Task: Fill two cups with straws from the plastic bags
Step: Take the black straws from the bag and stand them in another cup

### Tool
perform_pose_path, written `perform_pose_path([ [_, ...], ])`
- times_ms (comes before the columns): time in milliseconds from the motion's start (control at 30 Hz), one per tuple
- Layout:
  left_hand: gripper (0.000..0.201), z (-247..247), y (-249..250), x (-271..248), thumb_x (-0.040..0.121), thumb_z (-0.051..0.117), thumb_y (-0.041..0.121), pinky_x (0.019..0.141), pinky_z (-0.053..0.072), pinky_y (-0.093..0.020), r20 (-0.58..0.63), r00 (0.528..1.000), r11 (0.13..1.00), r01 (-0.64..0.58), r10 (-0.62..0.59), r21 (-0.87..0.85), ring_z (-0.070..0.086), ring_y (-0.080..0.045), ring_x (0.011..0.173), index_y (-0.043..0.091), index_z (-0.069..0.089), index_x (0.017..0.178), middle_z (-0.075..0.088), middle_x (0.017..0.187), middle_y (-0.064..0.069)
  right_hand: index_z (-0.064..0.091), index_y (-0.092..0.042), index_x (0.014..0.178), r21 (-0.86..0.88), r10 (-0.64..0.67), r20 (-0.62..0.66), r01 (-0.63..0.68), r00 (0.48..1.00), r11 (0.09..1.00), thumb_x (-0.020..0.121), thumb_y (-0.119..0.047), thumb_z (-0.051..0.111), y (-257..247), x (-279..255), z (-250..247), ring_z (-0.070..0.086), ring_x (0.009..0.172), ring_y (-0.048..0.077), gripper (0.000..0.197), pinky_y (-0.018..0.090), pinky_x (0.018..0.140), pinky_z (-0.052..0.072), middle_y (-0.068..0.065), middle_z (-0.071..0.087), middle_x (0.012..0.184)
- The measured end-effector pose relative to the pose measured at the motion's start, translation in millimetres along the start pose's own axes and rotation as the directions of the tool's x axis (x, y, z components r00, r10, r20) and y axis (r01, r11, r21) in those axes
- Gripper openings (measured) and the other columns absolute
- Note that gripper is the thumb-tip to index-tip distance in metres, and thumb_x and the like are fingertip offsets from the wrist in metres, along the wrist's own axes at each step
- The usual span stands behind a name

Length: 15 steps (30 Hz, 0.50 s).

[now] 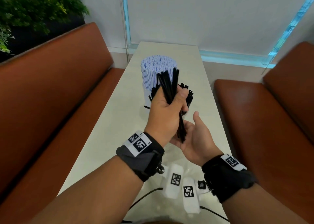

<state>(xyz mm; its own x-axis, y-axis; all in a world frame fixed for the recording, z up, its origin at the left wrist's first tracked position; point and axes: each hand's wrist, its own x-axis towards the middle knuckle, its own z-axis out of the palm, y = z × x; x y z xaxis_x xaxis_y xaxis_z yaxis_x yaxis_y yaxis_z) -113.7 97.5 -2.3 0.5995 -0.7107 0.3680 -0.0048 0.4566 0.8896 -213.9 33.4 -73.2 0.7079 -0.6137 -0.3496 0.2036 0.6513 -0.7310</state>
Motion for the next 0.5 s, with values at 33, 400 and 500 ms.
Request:
perform_pose_path([
  [33, 0.010, 2, -3, -1, 0.101, 0.058, 0.012, 0.067, 0.051, -0.027, 0.010, 1.000, 1.000, 0.014, -0.014, 0.006, 0.053, -0.018, 0.062, 0.009, 0.054, 0.093, 0.053, 0.063, -0.004, 0.053, 0.003, 0.135, -0.026, 0.004, 0.011, -0.004, 1.000, 1.000, 0.101, -0.065, 0.029, 0, 0, 1, 0.063, 0.121, 0.039, 0.079, 0.046, 0.088, 0.058, 0.029, 0.061, 0.132],
  [400, 0.008, -8, -22, 5, 0.093, 0.064, 0.028, 0.063, 0.052, -0.033, -0.028, 0.976, 0.966, 0.211, -0.218, -0.152, 0.053, -0.016, 0.061, 0.025, 0.059, 0.087, 0.055, 0.067, 0.002, 0.063, -0.035, 0.087, -0.831, -0.199, 0.308, 0.365, 0.930, 0.419, 0.080, -0.046, 0.063, 7, -3, -3, 0.065, 0.069, 0.006, 0.013, 0.028, 0.067, 0.052, -0.005, 0.071, 0.077],
  [500, 0.016, -17, -12, 17, 0.092, 0.068, 0.029, 0.058, 0.050, -0.030, 0.007, 0.965, 0.926, 0.255, -0.264, -0.279, 0.051, -0.015, 0.057, 0.019, 0.060, 0.081, 0.053, 0.065, 0.000, 0.055, -0.030, 0.087, -0.890, -0.249, 0.251, 0.324, 0.935, 0.320, 0.082, -0.064, 0.052, 13, -2, -12, 0.065, 0.064, 0.011, 0.034, 0.033, 0.066, 0.054, -0.003, 0.069, 0.071],
])
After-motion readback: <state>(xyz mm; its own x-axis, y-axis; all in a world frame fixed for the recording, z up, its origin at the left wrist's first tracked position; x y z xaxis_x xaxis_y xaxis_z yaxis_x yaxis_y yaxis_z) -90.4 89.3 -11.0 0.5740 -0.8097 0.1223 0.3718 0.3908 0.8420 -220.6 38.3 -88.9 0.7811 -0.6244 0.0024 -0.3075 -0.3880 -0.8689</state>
